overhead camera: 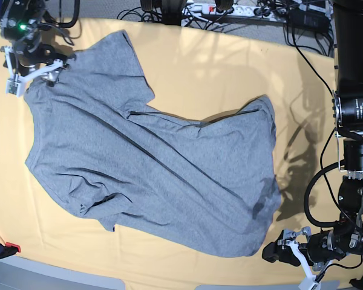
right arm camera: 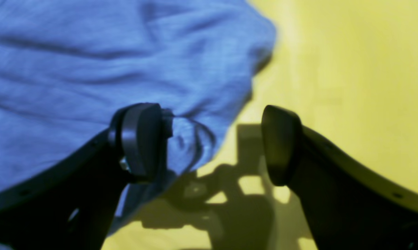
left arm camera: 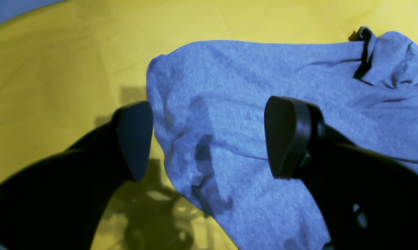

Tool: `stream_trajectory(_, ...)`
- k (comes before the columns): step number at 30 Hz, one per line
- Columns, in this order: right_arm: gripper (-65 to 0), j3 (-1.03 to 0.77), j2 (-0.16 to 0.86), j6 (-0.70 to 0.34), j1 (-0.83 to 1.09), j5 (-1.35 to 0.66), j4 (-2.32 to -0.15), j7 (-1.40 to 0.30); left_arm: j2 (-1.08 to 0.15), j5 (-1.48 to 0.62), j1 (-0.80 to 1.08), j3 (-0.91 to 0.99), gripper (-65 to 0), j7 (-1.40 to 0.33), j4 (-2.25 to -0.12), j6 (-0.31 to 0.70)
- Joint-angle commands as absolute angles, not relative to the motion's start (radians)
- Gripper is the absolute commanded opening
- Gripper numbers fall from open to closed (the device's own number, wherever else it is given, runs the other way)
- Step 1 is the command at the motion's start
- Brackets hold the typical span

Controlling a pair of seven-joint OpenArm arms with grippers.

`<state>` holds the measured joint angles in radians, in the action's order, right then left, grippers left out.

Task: Layout the t-shirt on the table in an organized manner, then fold the t-shirt properly
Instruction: 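Grasp the shirt shoulder edge near the right gripper, then release the hem and move the left gripper to the other shoulder edge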

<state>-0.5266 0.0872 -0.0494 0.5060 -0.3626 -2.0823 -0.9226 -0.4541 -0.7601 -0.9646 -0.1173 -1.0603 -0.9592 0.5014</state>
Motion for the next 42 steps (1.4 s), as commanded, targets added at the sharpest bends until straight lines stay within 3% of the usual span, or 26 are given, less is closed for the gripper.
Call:
stream_trajectory(1,-18.7,-0.554,0.097,-0.069,0.497,-0.392,-2.076,-0.910,-0.458,-0.776,-1.008,-0.110,-15.4,-1.042,-0.975,0.501)
stream_trajectory(6,-18.7,-0.651,0.094,-0.163,0.456,-0.548,-1.969,-0.929,-0.460,-0.777,-1.008,-0.110,-15.4,-1.042,-0.975,0.501)
stream_trajectory(11,-21.0,-0.688,0.094,-0.336,0.420,-0.725,-1.858,-0.972,-0.460,-0.785,-1.008,-0.110,-15.4,-1.042,-0.975,0.502)
stream_trajectory(14,-37.4,-0.688,0.095,-0.416,0.411,-0.741,-1.845,-0.973,-0.460,-0.820,-1.009,-0.110,-15.4,-1.066,-0.975,0.506)
stream_trajectory(17,-62.6,-0.688,0.101,-0.496,0.404,-0.750,-1.846,-0.985,-0.466,-0.929,-1.009,-0.110,-15.4,-1.135,-0.975,0.587)
stream_trajectory(18,-65.0,-0.688,0.104,-0.525,0.404,-0.765,-1.851,-0.995,-0.469,-0.983,-1.009,-0.110,-15.4,-1.163,-0.975,0.612)
stream_trajectory(24,-65.0,-0.701,0.123,-0.622,0.409,-0.815,-1.973,-1.031,-0.474,-1.322,-1.008,-0.108,-15.4,-1.384,-0.975,0.698)
stream_trajectory(26,-65.0,-0.718,0.127,-0.621,0.422,-0.813,-2.041,-1.033,-0.477,-1.454,-1.007,-0.109,-15.4,-1.396,-0.975,0.698)
stream_trajectory(29,-65.0,-0.743,0.132,-0.617,0.450,-0.807,-2.128,-1.033,-0.488,-1.484,-1.003,-0.109,-15.6,-1.396,-0.975,0.698)
stream_trajectory(37,-65.0,-0.772,0.136,-0.467,0.471,-0.615,-2.158,-1.004,-0.505,-1.484,-0.929,-0.110,-15.6,-1.396,-1.002,0.687)
stream_trajectory(42,-65.0,-0.772,0.136,-0.377,0.471,-0.542,-2.158,-0.999,-0.508,-1.484,-0.817,-0.110,-15.6,-1.396,-1.152,0.665)
